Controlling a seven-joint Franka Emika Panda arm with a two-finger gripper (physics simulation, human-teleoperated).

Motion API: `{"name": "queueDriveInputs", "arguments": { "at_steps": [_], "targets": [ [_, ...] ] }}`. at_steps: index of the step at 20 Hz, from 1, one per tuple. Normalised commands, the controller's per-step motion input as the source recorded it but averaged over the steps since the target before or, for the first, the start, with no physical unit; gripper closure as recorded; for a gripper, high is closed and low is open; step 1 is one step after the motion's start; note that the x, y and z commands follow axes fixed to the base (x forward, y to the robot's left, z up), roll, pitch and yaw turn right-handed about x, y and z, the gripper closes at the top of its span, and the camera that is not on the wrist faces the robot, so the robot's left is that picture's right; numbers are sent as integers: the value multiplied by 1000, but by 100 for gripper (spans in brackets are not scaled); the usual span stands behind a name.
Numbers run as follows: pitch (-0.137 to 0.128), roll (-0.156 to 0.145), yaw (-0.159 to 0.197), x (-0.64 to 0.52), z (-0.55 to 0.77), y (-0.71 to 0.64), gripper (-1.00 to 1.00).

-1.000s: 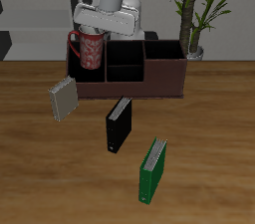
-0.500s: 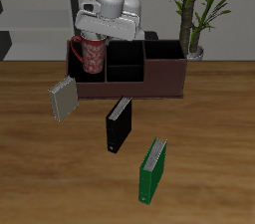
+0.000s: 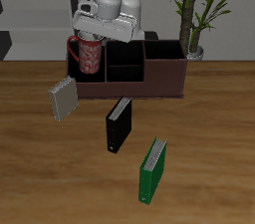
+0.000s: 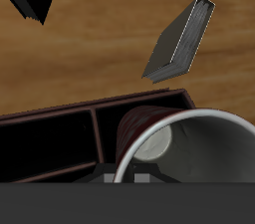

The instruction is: Place the red mug into the back desk caddy's left compartment

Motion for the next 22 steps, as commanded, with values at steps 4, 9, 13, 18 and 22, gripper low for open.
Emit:
{"name": "queueDriveInputs", "arguments": {
  "at_steps": [4, 9, 13, 18, 22],
  "targets": [
    [52, -21, -34, 58, -194, -78, 100],
    [39, 11, -11, -13, -191, 33, 100],
    [24, 7, -12, -8, -124, 23, 100],
    [23, -3, -2, 94, -149, -20, 100],
    [63, -19, -19, 157, -271, -67, 100]
  ]
}}
